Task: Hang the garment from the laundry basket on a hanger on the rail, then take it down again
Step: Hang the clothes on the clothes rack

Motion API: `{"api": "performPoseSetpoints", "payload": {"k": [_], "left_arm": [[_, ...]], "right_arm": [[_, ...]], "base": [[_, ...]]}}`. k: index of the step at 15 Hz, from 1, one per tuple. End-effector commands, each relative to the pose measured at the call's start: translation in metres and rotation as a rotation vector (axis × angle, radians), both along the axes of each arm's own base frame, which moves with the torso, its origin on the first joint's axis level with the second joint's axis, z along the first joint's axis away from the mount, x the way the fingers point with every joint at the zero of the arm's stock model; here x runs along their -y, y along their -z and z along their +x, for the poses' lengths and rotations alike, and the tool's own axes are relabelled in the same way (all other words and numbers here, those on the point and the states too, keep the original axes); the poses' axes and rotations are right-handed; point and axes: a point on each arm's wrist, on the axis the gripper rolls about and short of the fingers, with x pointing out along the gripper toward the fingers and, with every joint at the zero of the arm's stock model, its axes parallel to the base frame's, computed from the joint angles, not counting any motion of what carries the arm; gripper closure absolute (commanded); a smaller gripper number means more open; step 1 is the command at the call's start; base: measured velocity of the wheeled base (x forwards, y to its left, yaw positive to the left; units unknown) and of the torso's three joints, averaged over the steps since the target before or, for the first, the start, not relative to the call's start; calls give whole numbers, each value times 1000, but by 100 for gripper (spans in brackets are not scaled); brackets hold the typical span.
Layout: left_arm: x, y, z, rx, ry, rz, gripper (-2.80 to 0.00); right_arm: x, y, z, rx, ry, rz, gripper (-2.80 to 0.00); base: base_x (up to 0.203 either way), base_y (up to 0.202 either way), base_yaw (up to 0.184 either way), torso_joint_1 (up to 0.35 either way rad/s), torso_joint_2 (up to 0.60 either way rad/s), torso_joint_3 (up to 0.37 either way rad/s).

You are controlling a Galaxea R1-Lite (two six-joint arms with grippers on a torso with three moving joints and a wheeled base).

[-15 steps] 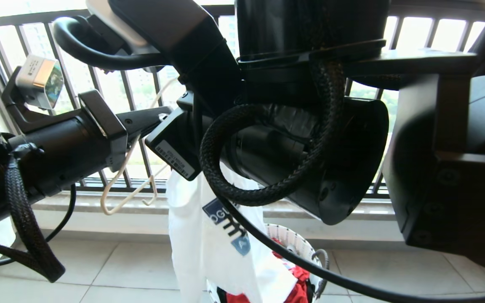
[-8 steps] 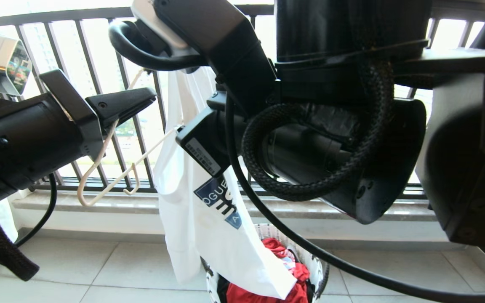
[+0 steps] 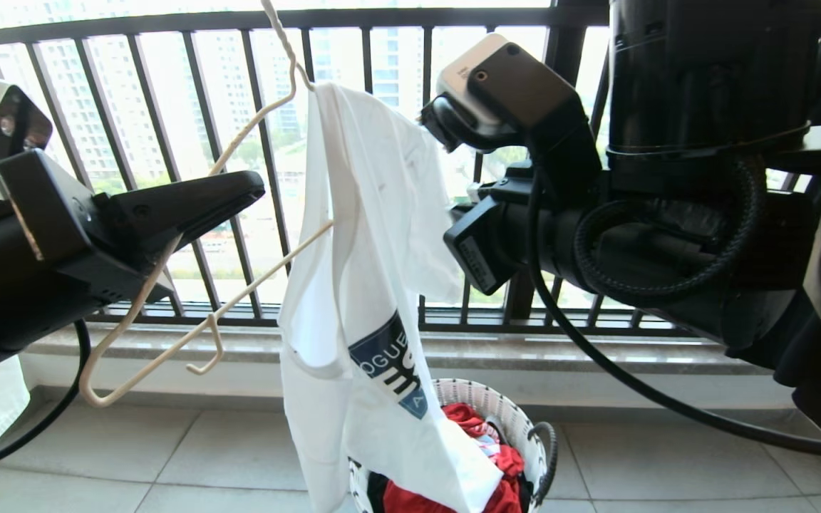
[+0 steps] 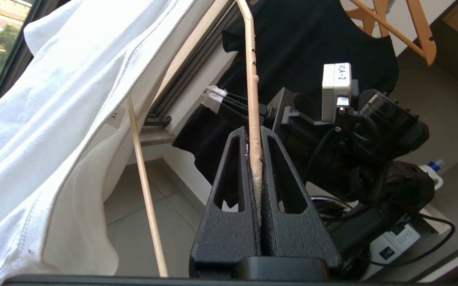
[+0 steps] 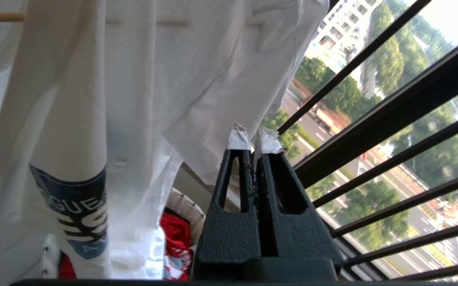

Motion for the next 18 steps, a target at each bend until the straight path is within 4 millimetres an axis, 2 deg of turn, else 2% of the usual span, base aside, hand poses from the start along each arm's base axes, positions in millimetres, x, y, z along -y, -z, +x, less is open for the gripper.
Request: {"api": "performPoseSetpoints", "payload": {"k": [1, 6, 9, 12, 13, 14, 18], "left_arm": [[-1, 6, -5, -5, 77, 21, 0], [-2, 14, -16, -15, 262, 76, 0], [-2, 19, -19, -21, 316, 98, 0], [-2, 20, -22, -16, 361, 113, 0], [-3, 20, -24, -7, 387, 123, 0], [-4, 20, -25, -4, 405, 130, 0], [-6, 22, -28, 0, 464, 155, 0]], "right_arm": [[26, -10, -3, 11, 27, 31, 0], [68, -25, -14, -8, -8, 56, 0], [85, -32, -30, -88, -123, 98, 0], [100, -36, -36, -141, -204, 122, 0], [102, -35, -36, -162, -237, 119, -133], [103, -34, -36, -175, -261, 118, -280], [92, -41, -21, -196, -310, 119, -280]], "base": [[0, 0, 0, 0, 0, 0], [0, 0, 0, 0, 0, 0], [0, 0, 0, 0, 0, 0], [0, 0, 0, 0, 0, 0], [0, 0, 0, 0, 0, 0], [0, 0, 0, 0, 0, 0], [0, 0, 0, 0, 0, 0]]}}
